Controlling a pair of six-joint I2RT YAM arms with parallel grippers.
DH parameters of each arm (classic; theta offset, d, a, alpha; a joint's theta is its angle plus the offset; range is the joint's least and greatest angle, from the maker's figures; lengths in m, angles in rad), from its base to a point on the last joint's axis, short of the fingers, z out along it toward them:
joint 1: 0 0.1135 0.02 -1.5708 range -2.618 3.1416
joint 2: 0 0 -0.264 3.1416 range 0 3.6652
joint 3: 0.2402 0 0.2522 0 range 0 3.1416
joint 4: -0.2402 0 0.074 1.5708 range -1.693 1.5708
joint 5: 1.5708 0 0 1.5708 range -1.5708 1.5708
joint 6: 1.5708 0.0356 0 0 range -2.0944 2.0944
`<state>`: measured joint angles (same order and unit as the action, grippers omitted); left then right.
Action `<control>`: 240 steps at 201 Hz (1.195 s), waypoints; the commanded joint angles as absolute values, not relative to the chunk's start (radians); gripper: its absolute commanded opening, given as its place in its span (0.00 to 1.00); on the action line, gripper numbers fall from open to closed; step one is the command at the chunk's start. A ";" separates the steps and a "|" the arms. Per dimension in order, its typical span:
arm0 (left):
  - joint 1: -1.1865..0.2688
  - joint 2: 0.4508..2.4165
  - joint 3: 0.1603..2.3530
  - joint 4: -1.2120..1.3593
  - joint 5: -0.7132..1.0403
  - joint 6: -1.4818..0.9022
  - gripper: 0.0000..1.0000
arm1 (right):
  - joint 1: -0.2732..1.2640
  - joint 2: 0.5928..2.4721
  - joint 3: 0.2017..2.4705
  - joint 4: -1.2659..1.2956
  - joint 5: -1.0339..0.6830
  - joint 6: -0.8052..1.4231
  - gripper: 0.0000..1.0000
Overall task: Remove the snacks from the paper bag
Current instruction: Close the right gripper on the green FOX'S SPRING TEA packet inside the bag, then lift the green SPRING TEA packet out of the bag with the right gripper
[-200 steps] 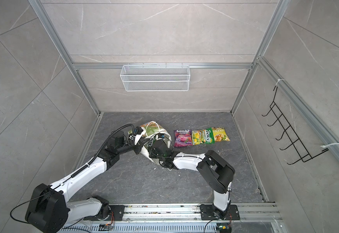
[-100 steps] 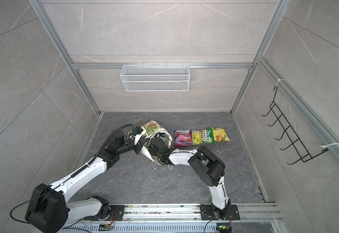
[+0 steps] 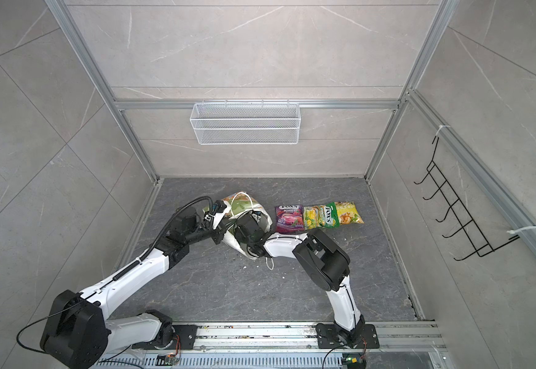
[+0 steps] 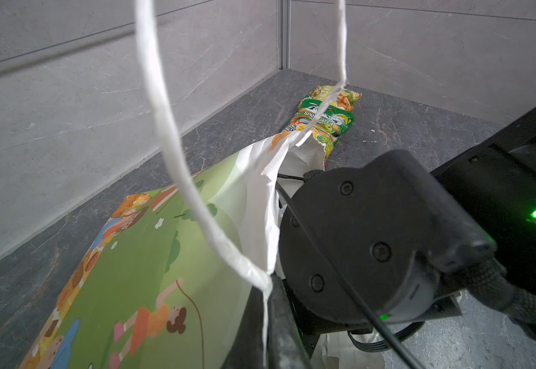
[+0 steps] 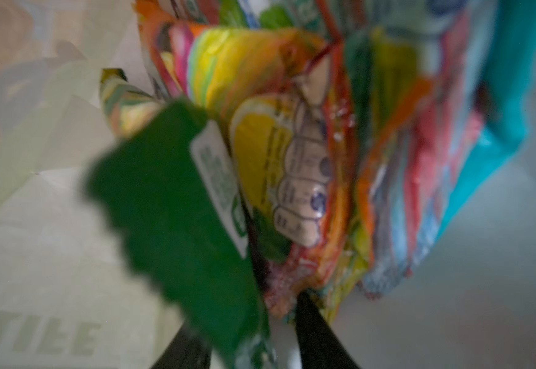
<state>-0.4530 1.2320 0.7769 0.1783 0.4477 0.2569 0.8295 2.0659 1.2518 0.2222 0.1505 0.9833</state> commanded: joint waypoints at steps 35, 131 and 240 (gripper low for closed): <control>-0.463 1.230 0.805 0.261 0.488 0.253 0.00 | 0.834 2.068 1.259 0.248 0.200 0.973 0.14; -0.463 1.254 0.785 0.294 0.428 0.268 0.00 | 0.842 1.847 1.073 0.252 0.198 0.899 0.00; -0.463 1.268 0.788 0.298 0.401 0.270 0.00 | 0.845 1.554 0.955 0.091 0.148 0.788 0.00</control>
<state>-0.4633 1.2652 0.7757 0.2417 0.4202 0.2588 0.8440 1.6402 0.9482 0.1520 0.1493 0.8658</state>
